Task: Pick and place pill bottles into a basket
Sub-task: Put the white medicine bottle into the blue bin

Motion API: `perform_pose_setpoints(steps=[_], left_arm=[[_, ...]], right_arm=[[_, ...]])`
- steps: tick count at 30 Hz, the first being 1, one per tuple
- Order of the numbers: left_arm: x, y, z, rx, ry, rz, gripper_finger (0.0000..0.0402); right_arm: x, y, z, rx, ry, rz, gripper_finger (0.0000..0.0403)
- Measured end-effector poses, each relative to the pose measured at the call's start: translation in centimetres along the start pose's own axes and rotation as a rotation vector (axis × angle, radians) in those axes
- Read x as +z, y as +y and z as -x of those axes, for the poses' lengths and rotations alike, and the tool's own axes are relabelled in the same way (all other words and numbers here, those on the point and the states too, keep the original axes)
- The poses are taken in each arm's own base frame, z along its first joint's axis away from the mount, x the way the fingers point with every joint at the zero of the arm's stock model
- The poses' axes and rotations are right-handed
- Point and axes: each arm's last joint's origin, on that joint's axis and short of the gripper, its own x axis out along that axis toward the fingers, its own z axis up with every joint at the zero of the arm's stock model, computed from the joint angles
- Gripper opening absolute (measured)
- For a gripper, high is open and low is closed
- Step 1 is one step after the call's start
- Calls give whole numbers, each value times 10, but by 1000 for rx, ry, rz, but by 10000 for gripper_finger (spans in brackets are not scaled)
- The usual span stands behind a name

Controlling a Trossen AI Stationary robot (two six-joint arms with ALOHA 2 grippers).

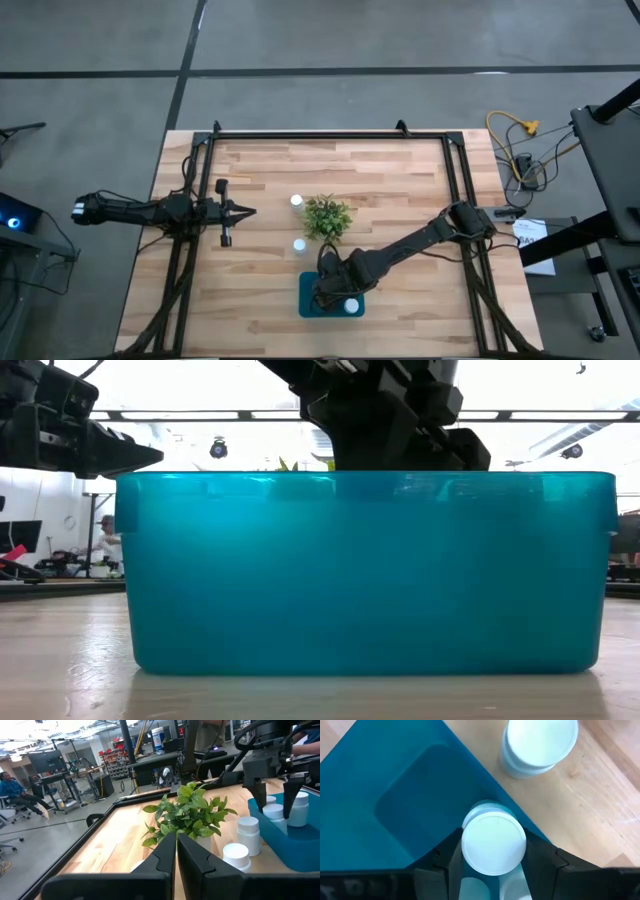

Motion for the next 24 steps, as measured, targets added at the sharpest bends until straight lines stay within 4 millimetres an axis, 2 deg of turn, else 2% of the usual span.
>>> perform_pose_setpoints(steps=[20, 24], left_arm=[[0, 0, 0, 0, -2, 0, 1], [0, 0, 0, 0, -2, 0, 1]], right_arm=[[3, 1, -3, 31, -17, 40, 147], [3, 2, -3, 40, -17, 40, 173]])
